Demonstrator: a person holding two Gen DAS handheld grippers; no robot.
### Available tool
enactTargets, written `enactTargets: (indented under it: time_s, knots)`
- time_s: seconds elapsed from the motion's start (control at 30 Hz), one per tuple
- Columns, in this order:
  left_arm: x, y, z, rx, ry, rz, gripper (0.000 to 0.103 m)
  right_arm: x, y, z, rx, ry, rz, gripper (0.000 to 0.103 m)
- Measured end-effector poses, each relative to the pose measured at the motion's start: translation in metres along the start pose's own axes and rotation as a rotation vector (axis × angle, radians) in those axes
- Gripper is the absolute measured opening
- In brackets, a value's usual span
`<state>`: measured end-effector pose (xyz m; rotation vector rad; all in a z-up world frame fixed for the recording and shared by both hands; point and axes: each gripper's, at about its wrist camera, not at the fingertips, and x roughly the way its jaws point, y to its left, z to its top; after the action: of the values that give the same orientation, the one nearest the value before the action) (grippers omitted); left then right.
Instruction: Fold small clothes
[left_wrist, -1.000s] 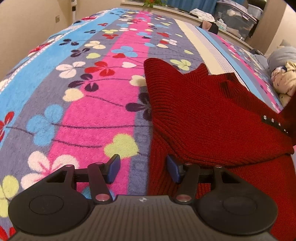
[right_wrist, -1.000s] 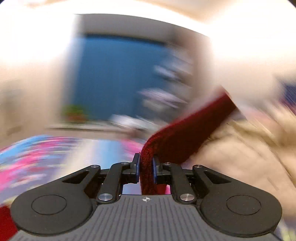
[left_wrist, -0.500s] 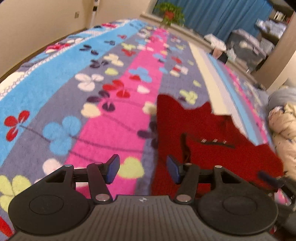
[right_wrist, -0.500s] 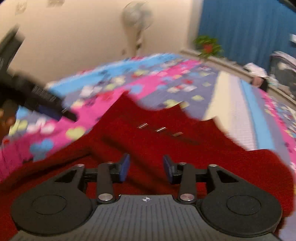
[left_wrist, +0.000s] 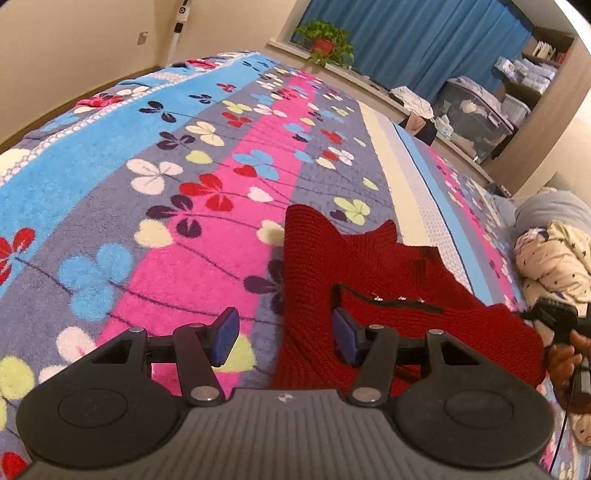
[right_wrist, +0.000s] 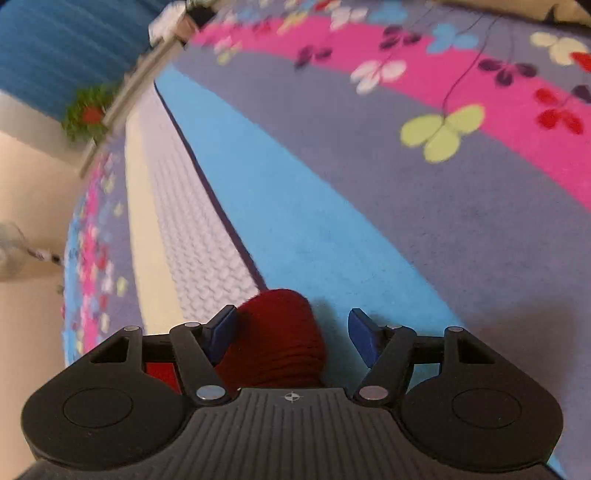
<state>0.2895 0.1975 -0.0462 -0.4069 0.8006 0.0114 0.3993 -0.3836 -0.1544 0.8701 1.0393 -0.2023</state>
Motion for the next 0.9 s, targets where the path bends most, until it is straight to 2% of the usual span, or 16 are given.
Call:
enactTargets:
  time_s: [0.1, 0.13, 0.17, 0.2, 0.23, 0.3, 0.37, 0.4, 0.47, 0.5, 0.53, 0.6, 0.63, 0.7, 0.8, 0.9]
  knots:
    - [0.002, 0.000, 0.000, 0.011, -0.001, 0.007, 0.062, 0.017, 0.014, 0.003, -0.068, 0.032, 0.037, 0.067]
    - [0.003, 0.000, -0.001, 0.016, 0.000, 0.008, 0.062, 0.019, 0.020, 0.003, -0.099, 0.040, 0.041, 0.060]
    - [0.004, -0.001, -0.001, 0.023, -0.001, 0.008, 0.062, 0.011, 0.022, 0.001, -0.144, 0.041, 0.038, 0.047]
    - [0.004, -0.002, -0.001, 0.031, -0.001, 0.010, 0.062, 0.009, 0.030, 0.001, -0.201, 0.029, 0.043, 0.022]
    - [0.004, -0.003, -0.002, 0.038, -0.001, 0.010, 0.062, 0.004, 0.037, 0.004, -0.248, 0.006, 0.065, 0.017]
    - [0.005, -0.004, -0.002, 0.048, -0.004, 0.007, 0.062, -0.019, 0.055, 0.005, -0.394, -0.127, 0.150, 0.017]
    - [0.004, -0.006, -0.003, 0.052, -0.007, 0.005, 0.062, -0.047, 0.069, -0.011, -0.593, -0.376, 0.138, 0.017]
    - [0.004, -0.006, -0.003, 0.055, -0.009, 0.001, 0.062, -0.049, 0.074, -0.019, -0.681, -0.458, 0.055, 0.023]
    - [0.003, -0.008, -0.003, 0.063, -0.012, -0.007, 0.062, -0.038, 0.074, -0.026, -0.738, -0.543, -0.255, 0.029]
    - [0.003, -0.009, -0.003, 0.068, -0.016, -0.008, 0.062, -0.037, 0.069, -0.025, -0.719, -0.544, -0.301, 0.029]
    - [0.002, -0.009, -0.003, 0.070, -0.018, -0.009, 0.062, -0.041, 0.062, -0.024, -0.691, -0.546, -0.283, 0.029]
    - [0.002, -0.008, -0.003, 0.064, -0.018, -0.012, 0.062, -0.057, 0.044, -0.027, -0.608, -0.565, -0.220, 0.031]
    - [0.002, -0.008, -0.003, 0.059, -0.016, -0.014, 0.062, -0.065, 0.035, -0.031, -0.581, -0.558, -0.167, 0.039]
    - [0.002, -0.009, -0.002, 0.057, -0.013, -0.013, 0.062, -0.074, 0.018, -0.044, -0.564, -0.521, -0.092, 0.045]
    - [0.002, -0.010, -0.003, 0.061, -0.011, -0.010, 0.062, -0.075, 0.018, -0.075, -0.673, -0.462, -0.057, 0.045]
    - [0.002, -0.010, -0.003, 0.062, -0.011, -0.008, 0.062, -0.069, 0.041, -0.119, -0.828, -0.403, 0.002, 0.049]
